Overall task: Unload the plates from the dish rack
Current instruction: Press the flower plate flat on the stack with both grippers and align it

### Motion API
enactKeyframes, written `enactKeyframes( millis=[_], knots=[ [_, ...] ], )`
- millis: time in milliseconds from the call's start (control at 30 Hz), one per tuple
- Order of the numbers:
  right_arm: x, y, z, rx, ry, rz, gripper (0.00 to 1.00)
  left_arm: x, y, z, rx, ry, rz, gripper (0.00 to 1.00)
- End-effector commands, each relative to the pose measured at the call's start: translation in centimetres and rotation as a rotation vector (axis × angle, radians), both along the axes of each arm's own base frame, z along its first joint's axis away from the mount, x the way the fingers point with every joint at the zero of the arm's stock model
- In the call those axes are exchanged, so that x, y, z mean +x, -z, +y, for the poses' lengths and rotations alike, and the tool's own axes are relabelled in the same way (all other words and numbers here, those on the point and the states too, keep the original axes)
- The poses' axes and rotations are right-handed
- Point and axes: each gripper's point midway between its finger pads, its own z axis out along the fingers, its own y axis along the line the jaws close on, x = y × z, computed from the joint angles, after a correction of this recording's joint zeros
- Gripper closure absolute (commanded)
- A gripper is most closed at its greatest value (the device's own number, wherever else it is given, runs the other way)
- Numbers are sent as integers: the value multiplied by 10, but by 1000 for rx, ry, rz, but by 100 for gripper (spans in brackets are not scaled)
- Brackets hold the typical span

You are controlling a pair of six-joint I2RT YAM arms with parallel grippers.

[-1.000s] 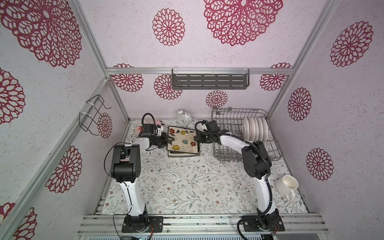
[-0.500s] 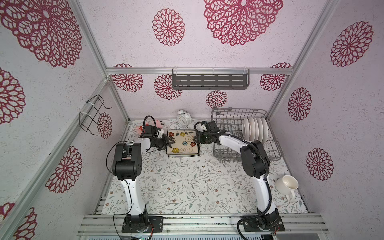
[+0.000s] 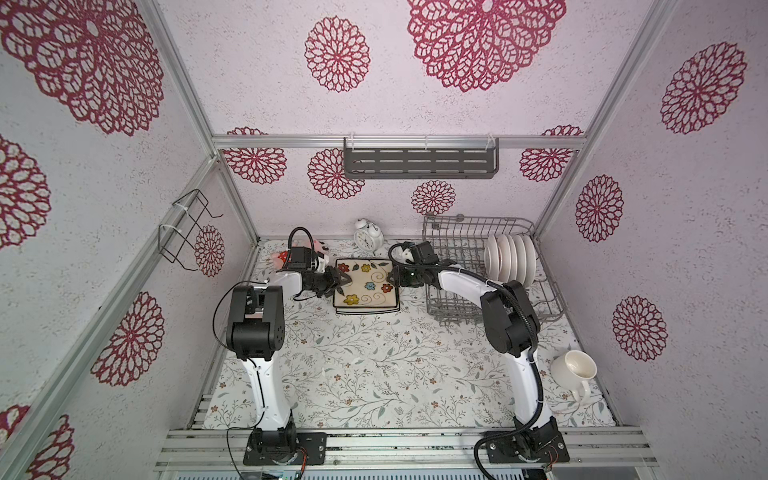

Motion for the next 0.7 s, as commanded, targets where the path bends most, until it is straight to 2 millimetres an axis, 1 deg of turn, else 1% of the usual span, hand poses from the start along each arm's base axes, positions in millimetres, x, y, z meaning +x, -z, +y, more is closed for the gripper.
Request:
enactKeyframes(
  millis=[0, 200, 467, 667],
  knots=[
    [5, -17, 7, 39, -22, -38, 48, -4, 14, 10, 74, -8, 48, 49],
    [5, -20, 8, 54, -21, -37, 48, -10, 21, 13, 127, 10, 74, 45],
    [4, -23, 9, 61, -26, -37, 47, -13, 31, 15, 141, 13, 102, 43],
    [3, -23, 8, 56, -28, -36, 48, -13, 35, 16, 151, 14, 109, 37]
  ],
)
